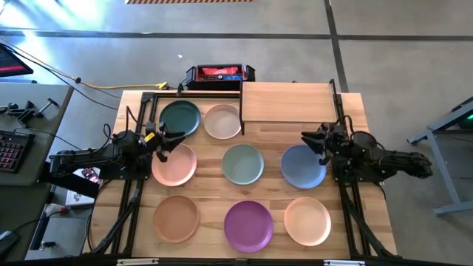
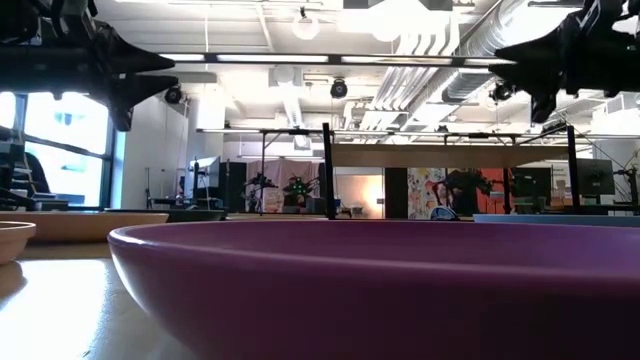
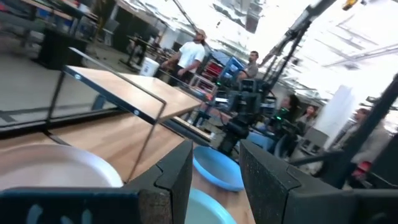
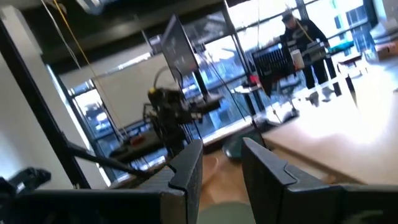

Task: Place and stack plates onto a shelf
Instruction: Put the blue plate on the shelf

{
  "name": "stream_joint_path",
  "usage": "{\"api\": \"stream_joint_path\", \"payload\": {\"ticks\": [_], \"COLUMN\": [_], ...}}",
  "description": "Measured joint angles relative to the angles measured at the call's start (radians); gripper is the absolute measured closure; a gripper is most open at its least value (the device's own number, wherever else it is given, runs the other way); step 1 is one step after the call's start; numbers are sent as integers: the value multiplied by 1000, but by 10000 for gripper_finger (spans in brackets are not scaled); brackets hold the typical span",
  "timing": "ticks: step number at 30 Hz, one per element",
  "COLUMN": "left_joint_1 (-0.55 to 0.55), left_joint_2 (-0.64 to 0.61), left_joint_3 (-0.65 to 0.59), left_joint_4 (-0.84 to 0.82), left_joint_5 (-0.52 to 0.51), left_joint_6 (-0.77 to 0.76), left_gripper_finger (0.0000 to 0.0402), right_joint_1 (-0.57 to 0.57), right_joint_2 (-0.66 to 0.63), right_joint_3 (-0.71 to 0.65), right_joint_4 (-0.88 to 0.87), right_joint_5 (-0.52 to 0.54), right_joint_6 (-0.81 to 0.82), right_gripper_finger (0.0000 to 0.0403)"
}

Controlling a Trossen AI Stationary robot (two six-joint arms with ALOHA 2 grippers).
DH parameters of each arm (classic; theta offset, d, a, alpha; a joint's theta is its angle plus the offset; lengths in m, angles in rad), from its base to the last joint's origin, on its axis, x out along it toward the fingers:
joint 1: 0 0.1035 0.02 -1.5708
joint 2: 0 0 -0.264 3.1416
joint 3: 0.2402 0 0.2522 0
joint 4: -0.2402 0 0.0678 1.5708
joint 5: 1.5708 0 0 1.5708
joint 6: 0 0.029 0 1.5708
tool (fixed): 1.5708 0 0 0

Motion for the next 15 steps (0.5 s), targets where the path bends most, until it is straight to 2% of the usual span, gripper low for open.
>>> {"api": "stream_joint_path", "payload": {"ticks": [6, 11, 15], "left_joint_1": [0, 0, 6], "left_joint_2": [0, 0, 0], "left_joint_3": [0, 0, 0], "left_joint_4": [3, 17, 17], "left_joint_5": [-69, -79, -122], "left_joint_6": [10, -94, -92], "left_gripper_finger": [280, 280, 280], "right_joint_1": [0, 0, 0], "right_joint_2": [0, 0, 0], "right_joint_3": [0, 0, 0], "right_joint_4": [55, 56, 77], "right_joint_5": [0, 0, 0], "right_joint_6": [-3, -3, -3], "right_gripper_finger": [308, 308, 308]}}
